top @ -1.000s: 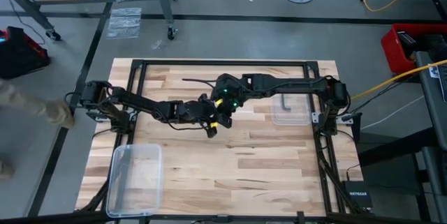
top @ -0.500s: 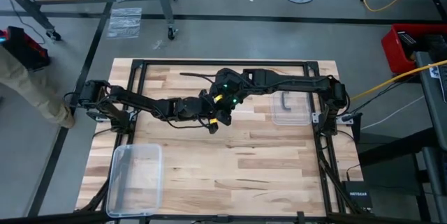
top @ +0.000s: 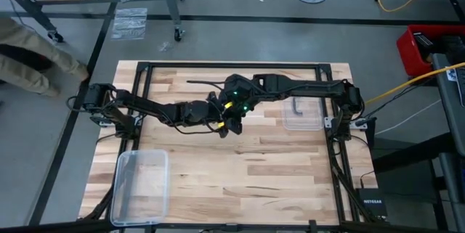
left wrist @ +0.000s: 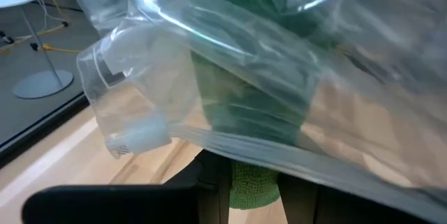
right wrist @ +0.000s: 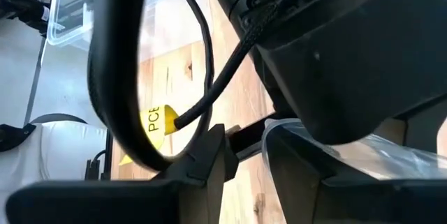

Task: Roll bandage
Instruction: Put the bandage into the zip bag

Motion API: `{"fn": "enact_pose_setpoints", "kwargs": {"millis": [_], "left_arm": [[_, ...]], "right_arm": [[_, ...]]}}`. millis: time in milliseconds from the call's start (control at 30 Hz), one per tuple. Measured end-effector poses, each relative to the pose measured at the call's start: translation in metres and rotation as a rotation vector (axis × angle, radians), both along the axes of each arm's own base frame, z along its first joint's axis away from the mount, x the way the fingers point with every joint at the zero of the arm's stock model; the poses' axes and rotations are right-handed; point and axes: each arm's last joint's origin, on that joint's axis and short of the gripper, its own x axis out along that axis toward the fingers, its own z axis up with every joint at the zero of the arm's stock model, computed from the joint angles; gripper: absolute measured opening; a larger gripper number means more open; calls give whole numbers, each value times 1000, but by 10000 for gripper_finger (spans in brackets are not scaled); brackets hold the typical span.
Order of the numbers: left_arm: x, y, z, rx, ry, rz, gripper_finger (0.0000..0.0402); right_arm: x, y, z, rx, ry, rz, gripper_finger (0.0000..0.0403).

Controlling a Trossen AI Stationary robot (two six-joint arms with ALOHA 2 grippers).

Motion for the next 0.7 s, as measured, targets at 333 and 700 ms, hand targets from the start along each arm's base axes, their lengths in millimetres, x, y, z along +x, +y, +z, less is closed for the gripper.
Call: {"fn": "enact_pose_setpoints", "kwargs": {"millis": [333,700], "left_arm": [[0,-11,0,48,13,-35,76],[0,-14,2,61,13,-60,72]], "right_arm": [[-7,2,-6,-19,92,13,108],[-21,16,-16,-152,262,33,108]]}}
